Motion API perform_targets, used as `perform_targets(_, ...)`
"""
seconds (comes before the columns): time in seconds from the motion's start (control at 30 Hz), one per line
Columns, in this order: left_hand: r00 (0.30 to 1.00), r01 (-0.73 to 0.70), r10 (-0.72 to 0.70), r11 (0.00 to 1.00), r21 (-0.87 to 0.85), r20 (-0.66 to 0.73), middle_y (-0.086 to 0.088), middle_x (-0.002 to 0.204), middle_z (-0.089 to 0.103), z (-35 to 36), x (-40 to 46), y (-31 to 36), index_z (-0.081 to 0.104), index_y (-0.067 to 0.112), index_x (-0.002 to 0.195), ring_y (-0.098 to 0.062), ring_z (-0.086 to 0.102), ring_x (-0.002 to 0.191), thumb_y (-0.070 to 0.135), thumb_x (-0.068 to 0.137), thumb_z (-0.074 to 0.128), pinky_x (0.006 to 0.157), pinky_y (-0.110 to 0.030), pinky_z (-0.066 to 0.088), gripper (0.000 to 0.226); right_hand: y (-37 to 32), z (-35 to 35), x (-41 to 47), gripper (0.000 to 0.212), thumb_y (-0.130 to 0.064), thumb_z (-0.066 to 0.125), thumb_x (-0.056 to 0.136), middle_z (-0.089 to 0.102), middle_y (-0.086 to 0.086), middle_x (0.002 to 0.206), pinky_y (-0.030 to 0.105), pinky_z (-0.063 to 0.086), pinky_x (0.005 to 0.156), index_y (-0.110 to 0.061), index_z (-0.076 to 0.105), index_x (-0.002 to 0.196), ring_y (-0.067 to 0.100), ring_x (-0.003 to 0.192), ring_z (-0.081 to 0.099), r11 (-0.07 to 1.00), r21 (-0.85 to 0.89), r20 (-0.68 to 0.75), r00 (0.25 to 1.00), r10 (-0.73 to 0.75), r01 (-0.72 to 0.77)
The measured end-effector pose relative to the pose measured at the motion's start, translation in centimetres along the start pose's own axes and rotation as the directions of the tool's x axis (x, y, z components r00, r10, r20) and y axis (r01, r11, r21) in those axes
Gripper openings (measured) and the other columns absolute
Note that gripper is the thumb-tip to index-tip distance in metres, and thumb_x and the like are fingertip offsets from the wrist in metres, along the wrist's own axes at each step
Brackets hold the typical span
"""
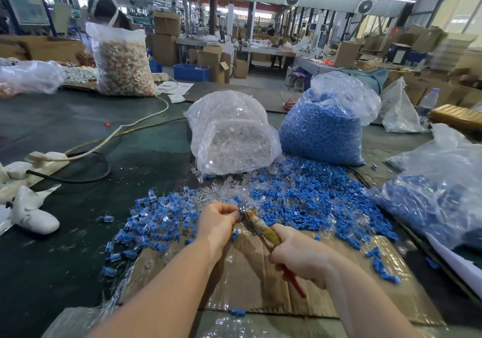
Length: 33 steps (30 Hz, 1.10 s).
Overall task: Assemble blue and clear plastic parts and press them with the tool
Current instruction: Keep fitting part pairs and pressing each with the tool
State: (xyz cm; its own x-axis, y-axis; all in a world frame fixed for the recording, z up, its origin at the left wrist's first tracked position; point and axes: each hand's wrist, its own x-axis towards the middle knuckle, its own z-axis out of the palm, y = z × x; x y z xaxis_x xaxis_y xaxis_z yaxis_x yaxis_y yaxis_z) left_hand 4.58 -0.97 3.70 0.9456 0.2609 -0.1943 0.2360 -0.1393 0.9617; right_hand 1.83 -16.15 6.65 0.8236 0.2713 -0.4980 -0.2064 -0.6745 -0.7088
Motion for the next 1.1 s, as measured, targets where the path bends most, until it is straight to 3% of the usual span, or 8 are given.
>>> perform_targets(0.23,0.976,-0.095,0.123,0.983,0.156,-0.18,0.003,0.083,0.062,-0.8,0.8,-0.3,0.061,0.017,0.094,-0.012,0.059,0.071,0.014,0.092,0.054,0.056,-0.022,0.043,0.008,1.8,0.4,0.7,0.028,0.001,0.052,0.083,0.054,0.005,0.084,0.018,0.042,0.053,-0.017,0.049,0.105,0.012,0.06,0.048,0.951,0.307,-0.185,0.983,0.011,0.047)
perform_targets(0.3,0.939,-0.142,0.242,0.92,0.366,-0.245,0.007,0.079,0.062,-2.1,1.3,-0.7,0.06,0.022,0.093,-0.009,0.055,0.064,0.018,0.094,0.052,0.054,-0.021,0.039,0.009,2.9,0.0,1.7,0.027,-0.004,0.054,0.086,0.055,0.004,0.091,0.019,0.046,0.055,-0.018,0.047,0.108,0.015,0.067,0.052,0.991,0.12,-0.427,0.904,-0.005,0.062)
perform_targets(0.4,0.859,-0.119,0.399,0.765,0.633,-0.321,0.004,0.081,0.066,-4.4,2.1,-1.5,0.063,0.028,0.095,-0.015,0.054,0.072,0.025,0.094,0.052,0.072,-0.03,0.04,0.012,5.0,-1.2,2.6,0.046,-0.035,0.062,0.087,0.056,0.006,0.112,0.039,0.045,0.093,-0.021,0.045,0.127,0.024,0.107,0.049,0.962,-0.224,-0.653,0.757,-0.028,-0.158)
perform_targets(0.6,0.829,0.026,0.47,0.508,0.861,-0.303,0.005,0.1,0.062,-7.6,3.3,-3.6,0.065,0.036,0.108,-0.019,0.048,0.097,0.028,0.095,0.048,0.081,-0.036,0.03,0.023,8.0,-2.5,2.9,0.074,-0.059,0.049,0.086,0.042,0.013,0.133,0.041,0.036,0.103,-0.023,0.024,0.145,0.028,0.124,0.039,0.812,-0.4,-0.747,0.664,-0.02,-0.425)
perform_targets(0.77,0.843,0.063,0.444,0.481,0.874,-0.304,0.006,0.11,0.05,-7.7,3.4,-4.1,0.061,0.04,0.114,-0.018,0.037,0.105,0.029,0.095,0.047,0.086,-0.034,0.028,0.026,9.2,-2.3,3.0,0.075,-0.066,0.04,0.086,0.042,0.012,0.132,0.037,0.036,0.101,-0.024,0.023,0.145,0.027,0.122,0.041,0.739,-0.472,-0.755,0.653,-0.057,-0.481)
perform_targets(0.87,0.816,-0.077,0.517,0.542,0.837,-0.259,0.004,0.111,0.053,-6.3,2.7,-3.9,0.064,0.03,0.113,-0.018,0.038,0.104,0.027,0.091,0.055,0.088,-0.034,0.029,0.024,9.5,-2.1,2.9,0.074,-0.068,0.034,0.087,0.042,0.01,0.131,0.036,0.037,0.1,-0.025,0.022,0.145,0.026,0.121,0.042,0.726,-0.482,-0.763,0.643,-0.071,-0.491)
perform_targets(1.0,0.779,-0.477,0.626,0.549,0.687,0.041,0.002,0.104,0.061,-2.5,0.9,-3.9,0.065,0.018,0.11,-0.006,0.041,0.095,0.017,0.089,0.058,0.088,-0.018,0.034,0.022,9.4,-1.9,2.8,0.073,-0.07,0.026,0.086,0.042,0.009,0.13,0.035,0.036,0.098,-0.027,0.021,0.145,0.025,0.119,0.042,0.693,-0.501,-0.773,0.628,-0.089,-0.518)
perform_targets(1.1,0.773,-0.59,0.598,0.559,0.583,0.21,0.007,0.11,0.057,0.5,0.0,-4.5,0.06,0.02,0.117,0.001,0.043,0.097,0.017,0.092,0.052,0.091,-0.009,0.032,0.026,9.4,-1.8,2.8,0.072,-0.07,0.025,0.087,0.042,0.009,0.131,0.036,0.036,0.1,-0.026,0.02,0.144,0.025,0.121,0.042,0.68,-0.512,-0.767,0.636,-0.087,-0.524)
